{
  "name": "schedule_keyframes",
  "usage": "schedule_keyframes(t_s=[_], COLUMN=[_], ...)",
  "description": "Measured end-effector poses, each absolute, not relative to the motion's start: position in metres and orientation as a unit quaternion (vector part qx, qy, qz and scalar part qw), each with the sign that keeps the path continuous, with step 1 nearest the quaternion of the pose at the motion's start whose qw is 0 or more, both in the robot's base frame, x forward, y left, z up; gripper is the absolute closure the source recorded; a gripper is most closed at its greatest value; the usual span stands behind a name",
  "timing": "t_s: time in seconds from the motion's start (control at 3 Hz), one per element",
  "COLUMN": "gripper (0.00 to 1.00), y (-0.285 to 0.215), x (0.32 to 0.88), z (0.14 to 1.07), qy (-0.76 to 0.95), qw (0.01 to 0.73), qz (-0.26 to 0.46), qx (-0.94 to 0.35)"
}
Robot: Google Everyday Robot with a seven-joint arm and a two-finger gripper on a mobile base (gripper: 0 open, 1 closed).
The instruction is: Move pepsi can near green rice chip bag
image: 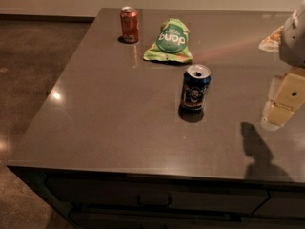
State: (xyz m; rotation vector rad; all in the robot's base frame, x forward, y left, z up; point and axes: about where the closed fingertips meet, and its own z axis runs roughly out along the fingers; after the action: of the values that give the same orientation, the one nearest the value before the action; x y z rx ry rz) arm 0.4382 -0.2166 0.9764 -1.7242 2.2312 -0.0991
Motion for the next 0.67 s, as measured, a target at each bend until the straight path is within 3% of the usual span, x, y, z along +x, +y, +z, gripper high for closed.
schedule_keyframes(t_s=[0.67], gripper=[0.0], y=[-0.2118], x=[0.444], z=[0.9738], qy=[0.782], qw=[0.157], qz=[-0.035], qx=[-0.602])
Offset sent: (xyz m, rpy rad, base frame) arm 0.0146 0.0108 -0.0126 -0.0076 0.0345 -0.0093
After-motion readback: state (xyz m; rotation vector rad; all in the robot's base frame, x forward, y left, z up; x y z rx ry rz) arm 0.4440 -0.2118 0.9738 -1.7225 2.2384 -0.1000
